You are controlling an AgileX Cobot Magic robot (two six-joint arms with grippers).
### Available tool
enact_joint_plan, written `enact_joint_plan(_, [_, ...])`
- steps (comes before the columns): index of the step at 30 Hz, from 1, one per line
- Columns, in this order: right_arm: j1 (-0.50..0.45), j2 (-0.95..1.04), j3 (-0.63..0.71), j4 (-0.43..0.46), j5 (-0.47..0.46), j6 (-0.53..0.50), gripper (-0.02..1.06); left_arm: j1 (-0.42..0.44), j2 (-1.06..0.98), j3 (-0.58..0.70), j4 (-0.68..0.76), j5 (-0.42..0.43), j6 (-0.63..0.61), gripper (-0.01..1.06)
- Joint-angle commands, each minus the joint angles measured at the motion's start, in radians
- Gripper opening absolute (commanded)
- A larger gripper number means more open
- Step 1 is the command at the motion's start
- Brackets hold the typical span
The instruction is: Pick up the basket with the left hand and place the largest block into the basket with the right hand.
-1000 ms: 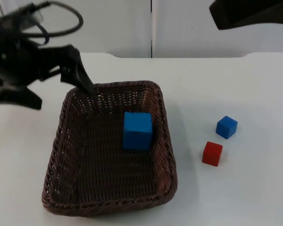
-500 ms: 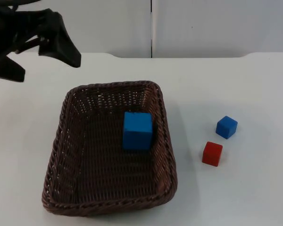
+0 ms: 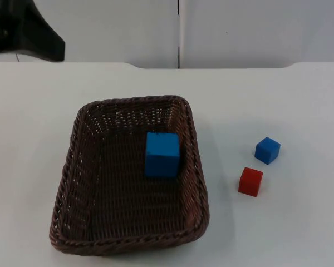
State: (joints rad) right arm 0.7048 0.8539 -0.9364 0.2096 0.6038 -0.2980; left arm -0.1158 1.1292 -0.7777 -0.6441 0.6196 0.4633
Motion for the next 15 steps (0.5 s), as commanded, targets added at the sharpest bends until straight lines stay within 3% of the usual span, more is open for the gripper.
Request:
enact_joint_plan(1, [-0.003, -0.035, 0.036, 0.001, -0.016, 0.008, 1.05, -0.003, -0.052, 0.005, 0.017, 0.019, -0.004, 1.05])
enact_joint_plan(15, [-0.003, -0.268, 0.216, 0.001, -0.014, 0.054, 1.05, -0.003, -0.396, 0.005, 0.067, 0.107, -0.004, 1.05])
